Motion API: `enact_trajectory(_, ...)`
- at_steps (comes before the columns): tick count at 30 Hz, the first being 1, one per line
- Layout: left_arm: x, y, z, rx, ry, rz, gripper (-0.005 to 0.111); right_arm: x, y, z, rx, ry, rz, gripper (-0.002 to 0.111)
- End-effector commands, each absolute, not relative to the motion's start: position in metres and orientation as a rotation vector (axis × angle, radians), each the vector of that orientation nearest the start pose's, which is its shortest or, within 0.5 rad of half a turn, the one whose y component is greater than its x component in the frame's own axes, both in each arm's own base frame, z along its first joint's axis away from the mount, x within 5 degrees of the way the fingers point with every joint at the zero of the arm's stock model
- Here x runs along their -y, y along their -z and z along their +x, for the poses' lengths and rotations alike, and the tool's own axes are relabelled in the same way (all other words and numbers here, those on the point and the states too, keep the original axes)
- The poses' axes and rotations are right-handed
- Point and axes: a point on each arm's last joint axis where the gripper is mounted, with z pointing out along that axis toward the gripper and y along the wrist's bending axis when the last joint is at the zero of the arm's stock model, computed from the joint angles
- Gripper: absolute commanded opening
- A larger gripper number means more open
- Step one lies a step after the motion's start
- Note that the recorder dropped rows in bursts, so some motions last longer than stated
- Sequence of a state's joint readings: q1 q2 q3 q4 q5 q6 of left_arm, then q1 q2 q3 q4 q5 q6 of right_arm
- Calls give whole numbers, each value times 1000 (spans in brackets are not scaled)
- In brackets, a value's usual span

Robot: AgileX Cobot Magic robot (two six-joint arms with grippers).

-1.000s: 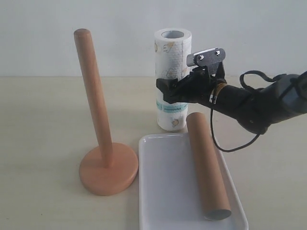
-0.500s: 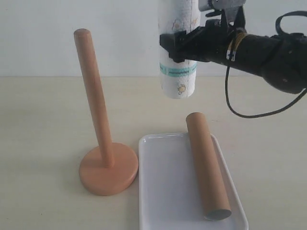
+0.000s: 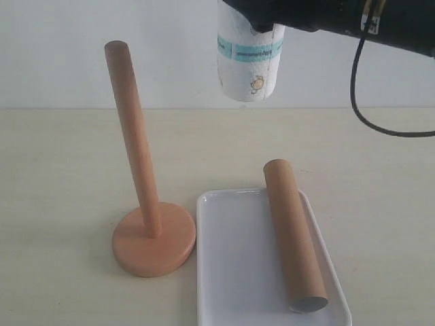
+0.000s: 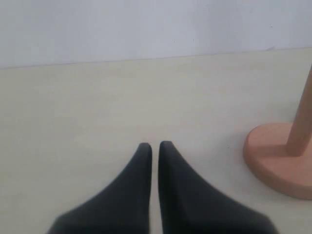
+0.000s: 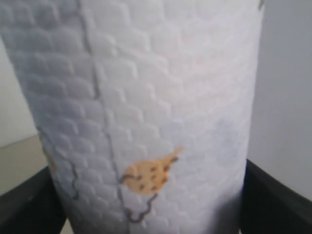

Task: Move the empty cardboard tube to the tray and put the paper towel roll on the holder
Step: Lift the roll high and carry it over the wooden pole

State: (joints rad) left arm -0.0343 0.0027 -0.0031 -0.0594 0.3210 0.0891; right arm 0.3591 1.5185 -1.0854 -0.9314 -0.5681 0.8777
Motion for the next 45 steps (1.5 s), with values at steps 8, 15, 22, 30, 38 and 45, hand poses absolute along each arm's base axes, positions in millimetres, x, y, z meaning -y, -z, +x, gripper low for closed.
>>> enact_trajectory(8,3,-185,54,-1799,17,69,4,-147,-404,269,-1297,-705,-600,0)
enact_trajectory(15,3,-185,54,-1799,17,69,4,-145,-438,256,-1214,-810,-562,0)
enact_trajectory(22,3,-185,54,-1799,17,69,4,-149,-463,245,-1121,-960,-583,0)
enact_trajectory(30,3,-185,54,-1799,17,69,4,-151,-474,235,-1049,-1077,-616,0)
enact_trajectory(38,3,-185,54,-1799,17,69,4,-152,-477,230,-1015,-1183,-615,0)
enact_trajectory(45,3,-185,54,-1799,17,69,4,-160,-465,239,-1007,-1264,-654,0)
